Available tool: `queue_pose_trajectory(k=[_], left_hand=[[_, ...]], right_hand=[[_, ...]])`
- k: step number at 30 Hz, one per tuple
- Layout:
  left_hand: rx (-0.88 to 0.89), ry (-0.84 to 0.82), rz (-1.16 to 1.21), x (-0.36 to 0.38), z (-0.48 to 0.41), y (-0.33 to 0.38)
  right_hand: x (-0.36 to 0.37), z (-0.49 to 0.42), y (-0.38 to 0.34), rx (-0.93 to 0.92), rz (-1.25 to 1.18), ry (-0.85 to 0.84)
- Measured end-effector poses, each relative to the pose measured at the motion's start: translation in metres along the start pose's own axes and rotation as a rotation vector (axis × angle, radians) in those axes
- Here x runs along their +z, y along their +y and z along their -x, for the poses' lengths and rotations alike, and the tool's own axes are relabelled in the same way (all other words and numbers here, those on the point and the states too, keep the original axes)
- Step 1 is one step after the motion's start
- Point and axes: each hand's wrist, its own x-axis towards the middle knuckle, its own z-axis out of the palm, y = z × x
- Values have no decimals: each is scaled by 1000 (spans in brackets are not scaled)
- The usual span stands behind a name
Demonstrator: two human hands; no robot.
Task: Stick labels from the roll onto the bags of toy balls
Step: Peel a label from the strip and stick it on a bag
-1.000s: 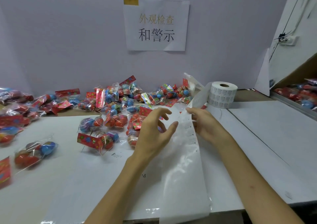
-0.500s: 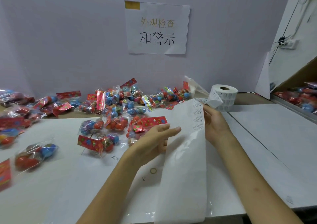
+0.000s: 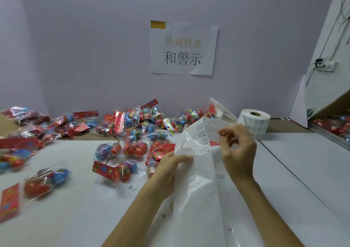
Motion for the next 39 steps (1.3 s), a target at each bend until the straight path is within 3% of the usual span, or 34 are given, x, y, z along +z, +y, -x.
queue_pose_trajectory(k=[6, 11, 39], left_hand=[[45, 47, 57, 1, 2, 1], [80, 36, 113, -4, -3, -2], [249, 205, -170, -1, -13, -10]], right_hand=[[8, 11, 0, -82, 63, -404], [8, 11, 13, -18, 108, -564], [16, 16, 14, 132, 119, -469]])
